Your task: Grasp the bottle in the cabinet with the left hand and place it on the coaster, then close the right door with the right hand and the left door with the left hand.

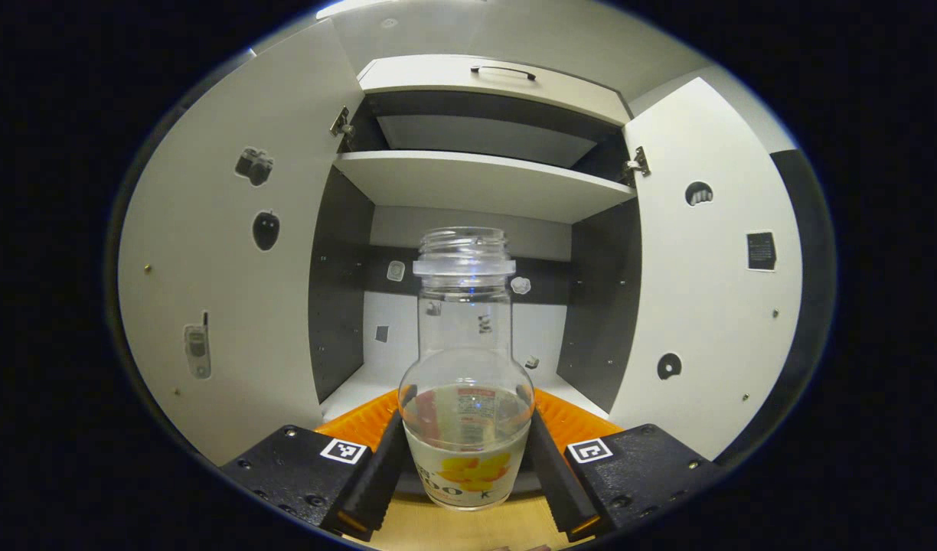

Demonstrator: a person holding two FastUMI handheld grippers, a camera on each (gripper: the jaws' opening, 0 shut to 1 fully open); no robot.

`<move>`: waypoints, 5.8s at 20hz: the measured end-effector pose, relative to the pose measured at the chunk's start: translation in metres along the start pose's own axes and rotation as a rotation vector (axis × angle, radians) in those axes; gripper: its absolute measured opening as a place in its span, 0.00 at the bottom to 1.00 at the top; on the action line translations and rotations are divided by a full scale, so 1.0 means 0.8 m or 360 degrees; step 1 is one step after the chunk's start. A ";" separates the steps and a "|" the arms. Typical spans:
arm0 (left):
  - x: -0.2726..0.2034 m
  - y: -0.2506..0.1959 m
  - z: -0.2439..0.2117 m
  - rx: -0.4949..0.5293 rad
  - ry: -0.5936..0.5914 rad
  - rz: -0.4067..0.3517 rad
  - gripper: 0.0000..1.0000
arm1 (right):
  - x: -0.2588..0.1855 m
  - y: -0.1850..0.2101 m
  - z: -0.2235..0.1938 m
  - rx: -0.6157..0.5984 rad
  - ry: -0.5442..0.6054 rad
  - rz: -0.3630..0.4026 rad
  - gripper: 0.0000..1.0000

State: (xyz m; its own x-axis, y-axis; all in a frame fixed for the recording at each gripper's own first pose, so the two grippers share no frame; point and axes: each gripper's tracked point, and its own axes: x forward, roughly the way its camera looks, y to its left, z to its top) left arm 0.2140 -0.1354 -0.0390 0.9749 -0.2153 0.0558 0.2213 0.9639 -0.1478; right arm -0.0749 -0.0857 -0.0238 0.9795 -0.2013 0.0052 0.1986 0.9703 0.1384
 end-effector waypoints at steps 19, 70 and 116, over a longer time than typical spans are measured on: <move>-0.103 -0.059 -0.383 0.0161 0.0430 -0.0151 0.81 | -0.040 -0.102 -0.071 0.0072 0.0097 -0.0188 0.99; -0.206 -0.114 -0.247 0.0370 0.0195 -0.1037 0.98 | 0.044 -0.076 -0.125 -0.0018 0.0226 -0.0238 0.99; -0.153 0.078 0.105 0.0127 -0.0006 -0.0217 0.98 | 0.315 -0.149 -0.046 -0.0243 0.0255 -0.0284 0.87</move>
State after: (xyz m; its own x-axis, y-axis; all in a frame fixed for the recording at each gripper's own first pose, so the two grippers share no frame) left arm 0.1070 -0.0357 0.0278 0.9359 -0.3444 0.0734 0.3489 0.9353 -0.0594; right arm 0.1493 -0.2469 -0.0757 0.9190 -0.3586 -0.1641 0.3591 0.9329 -0.0277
